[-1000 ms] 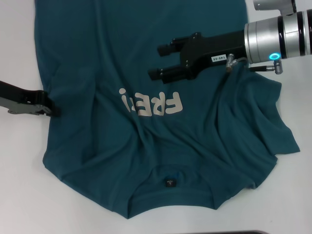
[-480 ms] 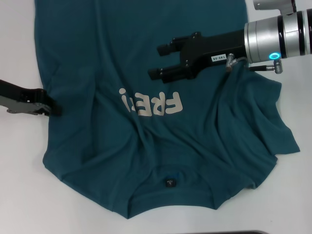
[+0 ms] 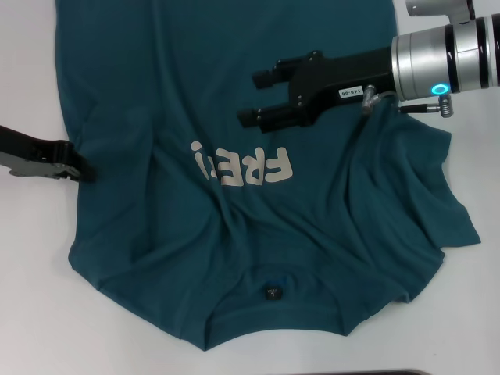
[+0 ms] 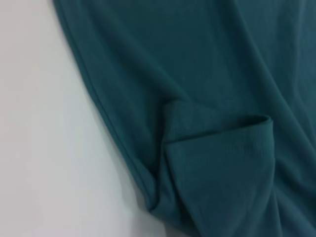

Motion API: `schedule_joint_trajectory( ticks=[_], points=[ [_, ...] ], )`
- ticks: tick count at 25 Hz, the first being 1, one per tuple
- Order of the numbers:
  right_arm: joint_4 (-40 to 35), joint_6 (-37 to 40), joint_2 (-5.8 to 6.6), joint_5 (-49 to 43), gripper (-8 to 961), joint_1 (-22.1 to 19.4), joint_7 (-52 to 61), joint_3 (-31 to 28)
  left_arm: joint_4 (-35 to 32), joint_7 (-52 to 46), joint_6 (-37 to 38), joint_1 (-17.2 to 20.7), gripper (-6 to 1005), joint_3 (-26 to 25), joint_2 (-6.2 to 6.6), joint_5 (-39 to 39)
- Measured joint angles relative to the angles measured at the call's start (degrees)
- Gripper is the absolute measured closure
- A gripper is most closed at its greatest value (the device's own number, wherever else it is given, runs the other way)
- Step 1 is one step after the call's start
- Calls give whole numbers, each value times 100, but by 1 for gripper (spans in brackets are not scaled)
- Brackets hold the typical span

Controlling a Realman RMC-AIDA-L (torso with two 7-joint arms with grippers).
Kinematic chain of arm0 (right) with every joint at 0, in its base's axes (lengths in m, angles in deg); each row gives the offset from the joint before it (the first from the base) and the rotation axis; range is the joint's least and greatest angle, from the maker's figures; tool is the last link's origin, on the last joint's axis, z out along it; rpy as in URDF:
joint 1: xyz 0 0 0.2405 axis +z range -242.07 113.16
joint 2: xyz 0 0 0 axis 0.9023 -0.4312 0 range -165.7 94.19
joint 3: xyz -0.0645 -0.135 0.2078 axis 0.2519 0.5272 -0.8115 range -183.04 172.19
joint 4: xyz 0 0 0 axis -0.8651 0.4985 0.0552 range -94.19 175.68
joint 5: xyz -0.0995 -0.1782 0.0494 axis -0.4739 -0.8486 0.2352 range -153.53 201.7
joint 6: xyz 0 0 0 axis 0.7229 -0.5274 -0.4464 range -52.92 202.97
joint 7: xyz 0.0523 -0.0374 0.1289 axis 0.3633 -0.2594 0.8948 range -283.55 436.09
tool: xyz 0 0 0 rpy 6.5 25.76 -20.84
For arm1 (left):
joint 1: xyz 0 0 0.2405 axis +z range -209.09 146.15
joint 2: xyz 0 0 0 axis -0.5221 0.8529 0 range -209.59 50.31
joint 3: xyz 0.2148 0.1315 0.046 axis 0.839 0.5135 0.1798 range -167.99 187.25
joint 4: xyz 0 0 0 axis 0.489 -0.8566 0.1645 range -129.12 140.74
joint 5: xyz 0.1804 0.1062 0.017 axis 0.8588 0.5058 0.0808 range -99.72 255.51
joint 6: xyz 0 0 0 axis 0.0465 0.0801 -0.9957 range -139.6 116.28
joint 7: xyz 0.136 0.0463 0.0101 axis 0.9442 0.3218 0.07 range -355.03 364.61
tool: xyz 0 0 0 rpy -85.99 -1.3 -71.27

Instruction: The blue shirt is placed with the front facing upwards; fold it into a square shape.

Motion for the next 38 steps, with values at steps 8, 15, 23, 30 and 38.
schedule_joint_trajectory(
  ticks=[8,15,23,30,38],
  points=[
    [0,-5,-2,0,139,5,-5,0,-16,-44,10,-15,934,-31,28,0],
    [0,-8,5,0,139,-9,-5,0,80,-44,230,-20,998,-71,34,-86],
    [0,-44,13,0,139,-11,-5,0,697,-117,768,-73,995,-75,-137,-151],
    [0,-68,15,0,138,-22,5,0,1201,-245,1154,-167,992,-58,-245,-151],
    [37,-77,15,0,138,-47,34,-7,1256,-267,1351,-383,989,-3,-321,-148]
  ],
)
